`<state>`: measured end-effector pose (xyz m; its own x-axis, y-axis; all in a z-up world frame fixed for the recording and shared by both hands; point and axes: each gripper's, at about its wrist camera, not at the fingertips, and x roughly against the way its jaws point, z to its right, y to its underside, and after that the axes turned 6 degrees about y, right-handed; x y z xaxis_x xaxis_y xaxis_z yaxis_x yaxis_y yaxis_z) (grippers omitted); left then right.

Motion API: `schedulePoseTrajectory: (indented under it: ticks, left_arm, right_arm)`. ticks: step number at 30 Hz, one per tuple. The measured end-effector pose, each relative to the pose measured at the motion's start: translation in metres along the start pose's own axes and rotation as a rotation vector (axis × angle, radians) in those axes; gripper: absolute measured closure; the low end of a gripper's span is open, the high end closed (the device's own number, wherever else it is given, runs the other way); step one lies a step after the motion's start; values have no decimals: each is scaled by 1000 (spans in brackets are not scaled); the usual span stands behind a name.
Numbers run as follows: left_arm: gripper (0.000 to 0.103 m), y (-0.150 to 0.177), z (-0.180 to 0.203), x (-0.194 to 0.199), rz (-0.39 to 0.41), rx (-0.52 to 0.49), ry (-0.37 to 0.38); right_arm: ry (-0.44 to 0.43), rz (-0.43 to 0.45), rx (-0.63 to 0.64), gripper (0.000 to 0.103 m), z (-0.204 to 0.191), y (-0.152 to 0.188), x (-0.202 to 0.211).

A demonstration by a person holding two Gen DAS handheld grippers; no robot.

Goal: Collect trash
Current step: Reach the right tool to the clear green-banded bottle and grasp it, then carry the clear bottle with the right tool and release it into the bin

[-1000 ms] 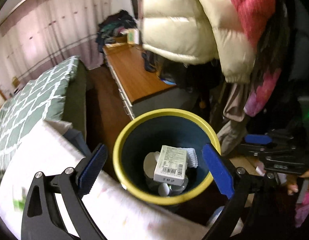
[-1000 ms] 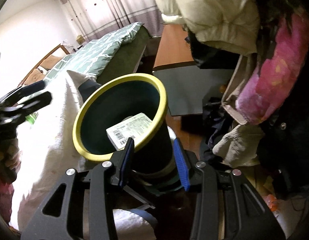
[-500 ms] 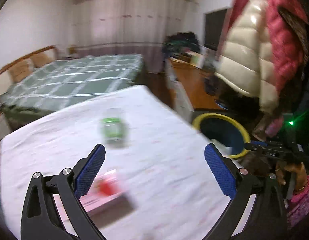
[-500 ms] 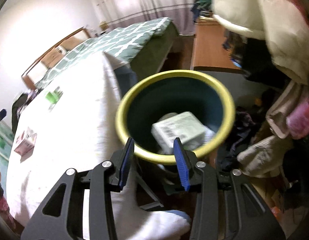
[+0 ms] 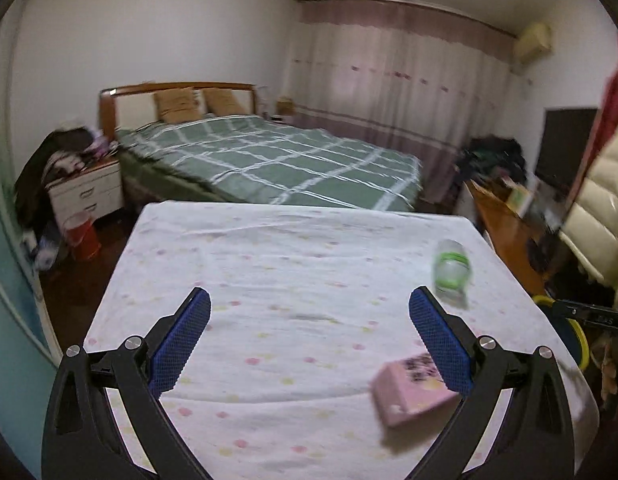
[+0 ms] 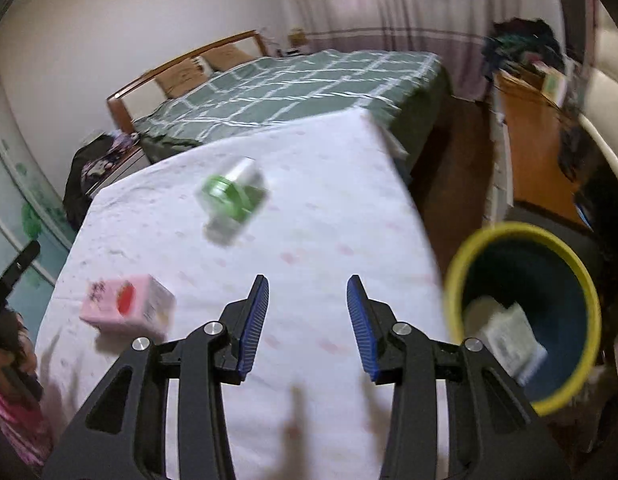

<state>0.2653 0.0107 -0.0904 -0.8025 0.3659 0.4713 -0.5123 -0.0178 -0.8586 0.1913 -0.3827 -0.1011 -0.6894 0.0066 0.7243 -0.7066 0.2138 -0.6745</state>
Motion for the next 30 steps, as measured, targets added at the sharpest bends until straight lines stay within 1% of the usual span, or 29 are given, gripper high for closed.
schedulePoseTrajectory:
  ticks: [2, 3, 4, 6, 10, 11, 13, 15, 17, 21, 28, 30]
  left_arm:
    - [5, 4, -9, -2, 1, 28, 4]
    - [5, 5, -15, -3, 4, 37, 5]
    - [5, 7, -16, -5, 6, 40, 2]
    - [5, 10, -23, -7, -1, 55, 7]
    - [5, 12, -18, -11, 1, 70, 28]
    - [5, 12, -14, -10, 5, 61, 25]
    - [5, 12, -4, -7, 11, 42, 20]
    - [5, 13, 0, -5, 15, 37, 26]
    - [5, 13, 1, -5, 11, 38, 33]
    - [5, 13, 3, -5, 6, 42, 44]
    - [5, 15, 7, -6, 3, 24, 41]
    - [5, 15, 7, -7, -1, 24, 42]
  right_arm:
    - [-14, 1, 11, 64, -18, -11, -10]
    - [-20, 0, 16, 61, -30, -17, -18]
    - [-29, 2, 18, 55, -38, -22, -23]
    - [-33, 7, 21, 51, -55, -32, -36]
    - [-35, -7, 32, 51, -81, -47, -59]
    - [-18, -9, 41, 50, -89, -51, -67]
    - [7, -14, 45, 45, -100, -56, -80]
    - [27, -18, 41, 44, -106, -60, -91]
    - [66, -25, 39, 43, -111, -62, -104]
    - [105, -57, 22, 43, -111, -65, -126]
    - [148, -73, 22, 42, -114, -68, -146]
    - [159, -91, 16, 42, -115, -69, -154]
